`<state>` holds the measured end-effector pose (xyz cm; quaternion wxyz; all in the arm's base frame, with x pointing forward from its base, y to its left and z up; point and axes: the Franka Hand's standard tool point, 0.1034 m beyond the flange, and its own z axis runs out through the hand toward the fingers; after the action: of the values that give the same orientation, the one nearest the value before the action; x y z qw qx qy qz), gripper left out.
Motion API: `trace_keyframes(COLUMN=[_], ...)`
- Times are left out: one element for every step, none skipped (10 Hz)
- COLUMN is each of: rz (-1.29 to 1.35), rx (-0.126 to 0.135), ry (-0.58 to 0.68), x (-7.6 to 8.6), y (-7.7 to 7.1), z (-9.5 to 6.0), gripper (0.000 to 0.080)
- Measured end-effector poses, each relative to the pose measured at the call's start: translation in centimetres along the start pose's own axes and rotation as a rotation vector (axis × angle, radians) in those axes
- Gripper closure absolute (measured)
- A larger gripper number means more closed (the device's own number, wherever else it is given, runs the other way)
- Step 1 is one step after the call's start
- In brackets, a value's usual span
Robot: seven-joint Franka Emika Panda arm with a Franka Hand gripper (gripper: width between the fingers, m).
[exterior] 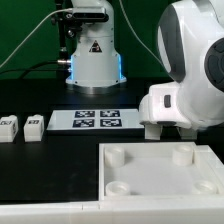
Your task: Assemble one leg
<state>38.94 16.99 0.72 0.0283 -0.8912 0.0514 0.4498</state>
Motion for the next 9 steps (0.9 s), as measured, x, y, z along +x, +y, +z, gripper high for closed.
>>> trace_keyframes(rz=[0.0,0.0,-0.003,-0.007,-0.013,-0.03,-0.037,-0.054,-0.061], rx=[0.0,0.0,-0.002,0.001,0.006,0.006,0.014,0.011,0.002], ry=[0.0,0.0,0.003,0.027,0.075,0.08,0.093,0.194,0.343], x=[0.0,0.0,0.0,-0.2,-0.7,-1.6,-2.2,-2.2,-3.2], y=[0.0,0.0,0.0,0.0,0.1,0.5,1.1,1.6,2.1], z=[0.0,0.0,-0.4,-1.6,-3.3,-4.6,-6.5,-9.0,-11.1], gripper=[0.0512,0.0512,0.0511,0.0511,0.0511,0.0511,0.0511,0.0511,0.0511])
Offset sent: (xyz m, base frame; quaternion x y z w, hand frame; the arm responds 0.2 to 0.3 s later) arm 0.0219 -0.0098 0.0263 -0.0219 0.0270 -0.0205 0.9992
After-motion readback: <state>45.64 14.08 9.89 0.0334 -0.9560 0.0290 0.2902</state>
